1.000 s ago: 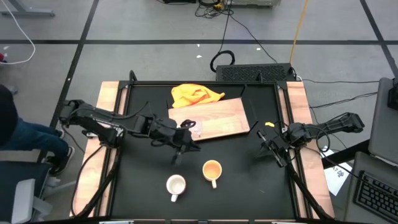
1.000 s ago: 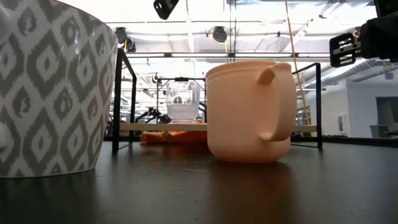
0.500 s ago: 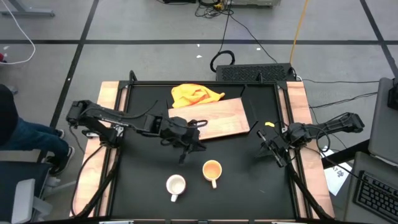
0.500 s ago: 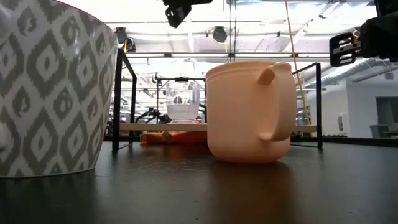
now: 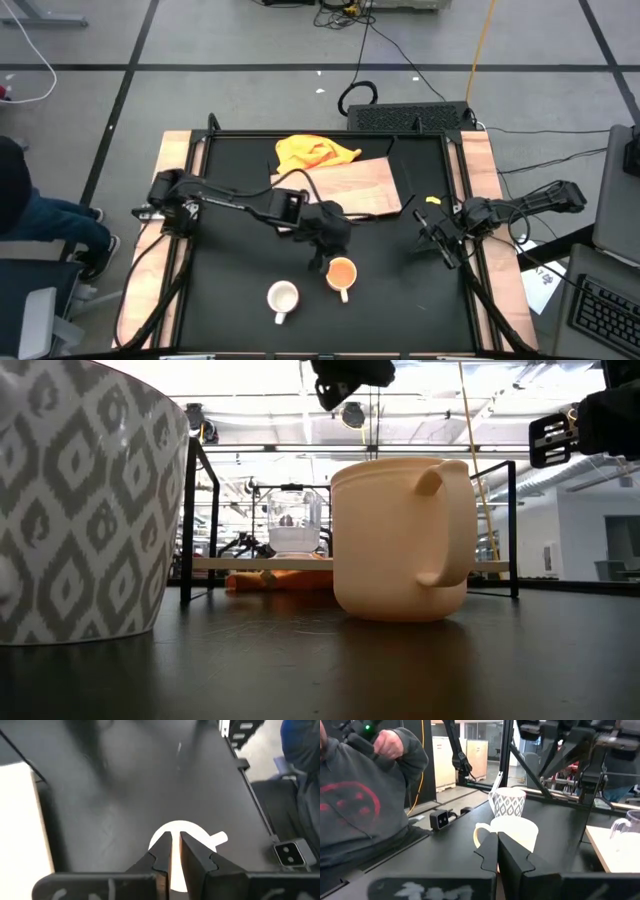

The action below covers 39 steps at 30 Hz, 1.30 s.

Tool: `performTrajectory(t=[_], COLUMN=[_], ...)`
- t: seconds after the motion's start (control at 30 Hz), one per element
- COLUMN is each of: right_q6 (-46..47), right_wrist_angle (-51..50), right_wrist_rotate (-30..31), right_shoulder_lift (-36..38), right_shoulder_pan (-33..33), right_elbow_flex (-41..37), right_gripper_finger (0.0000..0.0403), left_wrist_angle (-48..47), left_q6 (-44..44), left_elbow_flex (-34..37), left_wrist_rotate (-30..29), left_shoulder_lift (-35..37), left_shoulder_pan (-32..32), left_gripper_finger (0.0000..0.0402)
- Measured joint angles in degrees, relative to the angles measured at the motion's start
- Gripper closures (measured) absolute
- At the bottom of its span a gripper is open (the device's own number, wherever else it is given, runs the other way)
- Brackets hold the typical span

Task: Stack small to large cups/mugs on shelf
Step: Put the orange mug on the shelf

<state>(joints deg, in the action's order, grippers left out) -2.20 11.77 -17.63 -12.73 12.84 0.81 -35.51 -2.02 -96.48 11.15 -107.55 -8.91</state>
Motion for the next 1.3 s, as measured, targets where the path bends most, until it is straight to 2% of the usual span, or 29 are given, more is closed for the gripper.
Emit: performTrajectory(t=[0.47, 0.9, 1.07, 1.3], right_q6=[0.2, -0.41, -0.44, -0.44], right_wrist_angle=[-0.87, -0.94, -0.97, -1.7], right_wrist_rotate=[0.15, 0.15, 0.26, 3.08], right_shoulder_lift=[-0.11, -0.13, -0.13, -0.91], right_shoulder_pan=[0.0, 0.0, 0.0, -0.02], right_elbow_flex=[0.01, 0.01, 0.01, 0.01], right_gripper_finger=[0.0403, 0.0403, 0.0403, 0.0403], left_wrist_angle=[-20.04, -19.26, -20.99, -19.87], left_q6=[-2.84, -3.1, -3.04, -3.26], left_elbow_flex=[-18.08, -18.48, -18.33, -18.33], left_wrist_rotate=[-2.94, -3.01, -2.57, -2.44], left_shoulder_lift=[-10.64, -11.22, -13.87, -15.52], left_shoulder_pan=[-2.1, -1.28, -1.79, -2.07], left_gripper_finger=[0.0367, 0.0367, 0.0367, 0.0367])
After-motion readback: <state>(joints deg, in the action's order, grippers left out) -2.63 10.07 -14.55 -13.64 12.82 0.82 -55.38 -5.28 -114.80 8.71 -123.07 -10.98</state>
